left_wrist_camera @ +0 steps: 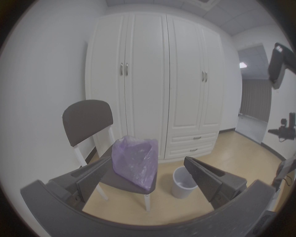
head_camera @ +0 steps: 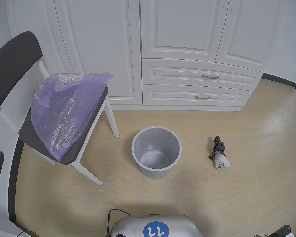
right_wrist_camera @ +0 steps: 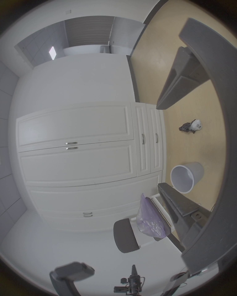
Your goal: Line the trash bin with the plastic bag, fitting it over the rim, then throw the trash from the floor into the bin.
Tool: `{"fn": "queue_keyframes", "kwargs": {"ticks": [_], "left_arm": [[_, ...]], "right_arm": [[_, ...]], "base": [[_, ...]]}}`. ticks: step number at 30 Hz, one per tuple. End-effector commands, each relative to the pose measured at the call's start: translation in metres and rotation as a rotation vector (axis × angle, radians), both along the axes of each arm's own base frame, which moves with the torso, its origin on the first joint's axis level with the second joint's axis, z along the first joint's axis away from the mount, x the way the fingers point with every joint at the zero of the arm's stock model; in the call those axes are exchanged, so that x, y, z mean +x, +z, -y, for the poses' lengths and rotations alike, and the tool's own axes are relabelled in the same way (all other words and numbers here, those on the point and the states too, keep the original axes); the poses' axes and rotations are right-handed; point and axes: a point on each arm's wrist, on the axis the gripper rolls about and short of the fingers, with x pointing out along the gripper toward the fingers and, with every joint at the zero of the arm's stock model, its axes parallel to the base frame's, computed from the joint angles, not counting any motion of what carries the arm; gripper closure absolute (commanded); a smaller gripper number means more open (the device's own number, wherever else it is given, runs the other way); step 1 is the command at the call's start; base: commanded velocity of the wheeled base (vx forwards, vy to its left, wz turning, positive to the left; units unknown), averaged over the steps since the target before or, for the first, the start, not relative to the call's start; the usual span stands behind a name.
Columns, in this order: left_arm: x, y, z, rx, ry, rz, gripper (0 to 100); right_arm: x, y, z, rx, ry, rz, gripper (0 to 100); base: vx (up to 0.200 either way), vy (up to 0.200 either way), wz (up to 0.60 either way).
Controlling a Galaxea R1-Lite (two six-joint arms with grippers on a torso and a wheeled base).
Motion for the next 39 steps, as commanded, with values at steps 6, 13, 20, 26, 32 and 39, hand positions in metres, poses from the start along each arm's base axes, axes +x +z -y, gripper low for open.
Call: {"fn": "queue_keyframes", "kwargs": {"ticks": [6,13,20,26,32,39], "left_arm": [[0.146,0.005,0.040,0.189,0.061,-0.385,0],[0.200,-0.028,0.105,0.320,0.195,-0.384,0],[0.213,-0.049,0.119,0.503,0.178,-0.429,0],[0.224,-0.067,0.125,0.596,0.304,-0.487,0],[0.228,-0.075,0.122,0.668,0.338,-0.522,0],[0.241,-0.079,0.112,0.706,0.403,-0.553,0]], "right_arm": [[0.117,0.040,0.009,0.143,-0.167,-0.252,0],[0.124,0.034,-0.003,0.139,-0.172,-0.252,0],[0.125,0.034,-0.003,0.133,-0.172,-0.260,0],[0.128,0.030,-0.003,0.098,-0.168,-0.284,0],[0.133,0.023,-0.004,0.087,-0.168,-0.325,0],[0.135,0.018,-0.005,0.073,-0.163,-0.342,0]], "base": [[0.000,0.000,0.00],[0.000,0.000,0.00],[0.000,0.000,0.00],[0.000,0.000,0.00],[0.000,0.000,0.00],[0.000,0.000,0.00]]}}
